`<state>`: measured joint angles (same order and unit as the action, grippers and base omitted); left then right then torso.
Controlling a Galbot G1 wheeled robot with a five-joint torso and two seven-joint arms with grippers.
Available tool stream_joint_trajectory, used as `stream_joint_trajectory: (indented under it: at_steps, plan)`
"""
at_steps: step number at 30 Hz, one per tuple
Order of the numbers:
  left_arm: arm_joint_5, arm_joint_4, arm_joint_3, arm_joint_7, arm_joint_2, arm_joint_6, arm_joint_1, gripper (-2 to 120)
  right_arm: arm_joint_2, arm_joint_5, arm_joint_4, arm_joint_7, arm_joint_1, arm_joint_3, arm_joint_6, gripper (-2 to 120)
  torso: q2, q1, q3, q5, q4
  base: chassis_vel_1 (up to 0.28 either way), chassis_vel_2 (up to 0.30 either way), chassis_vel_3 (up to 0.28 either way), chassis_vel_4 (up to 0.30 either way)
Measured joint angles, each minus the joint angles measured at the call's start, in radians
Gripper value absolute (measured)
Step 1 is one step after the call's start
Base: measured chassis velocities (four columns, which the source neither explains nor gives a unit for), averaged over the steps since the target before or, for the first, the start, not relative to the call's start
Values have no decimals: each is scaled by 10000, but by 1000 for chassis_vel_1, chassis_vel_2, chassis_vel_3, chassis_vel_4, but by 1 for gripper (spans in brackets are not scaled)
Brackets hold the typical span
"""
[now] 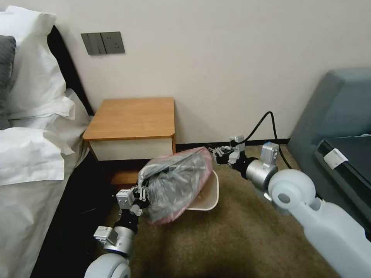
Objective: Pick up the garbage bag from the table and place it over the trash can.
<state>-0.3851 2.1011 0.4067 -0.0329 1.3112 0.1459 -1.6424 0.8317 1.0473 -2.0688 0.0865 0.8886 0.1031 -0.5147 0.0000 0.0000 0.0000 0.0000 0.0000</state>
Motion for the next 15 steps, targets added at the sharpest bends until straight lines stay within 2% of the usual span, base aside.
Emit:
stream_joint_trajectory:
  at_steps: [2,6,8,10,11,12,15]
  plan:
    - [-18,0,15,0,10,7,0,7,-53,19,-14,-6,30,20,-101,0,0,1,0,0,0,0,0,0,0]
    - [-156,-23,71,-200,72,12,43,7,-169,287,-616,676,636,437,110,17,0,0,0,1,0,0,0,0,0]
    - [-178,-31,79,-245,79,11,53,7,-187,362,-756,813,746,534,156,18,0,0,0,1,-1,0,0,0,0]
    - [-295,-53,119,-465,125,-5,103,7,-279,674,-1538,1231,1422,1101,244,30,0,0,0,1,0,0,0,0,0]
    - [-295,-53,119,-465,125,-5,103,7,-279,674,-1538,1231,1422,1101,244,30,0,0,0,1,0,0,0,0,0]
    - [-349,-59,136,-557,133,-19,125,7,-304,884,-1922,1397,1710,1331,244,35,0,0,0,0,-2,0,0,0,0]
    - [-540,-68,181,-789,140,-85,209,7,-290,2870,-3305,3231,2239,1636,234,50,0,0,-1,-2,-2,0,0,0,0]
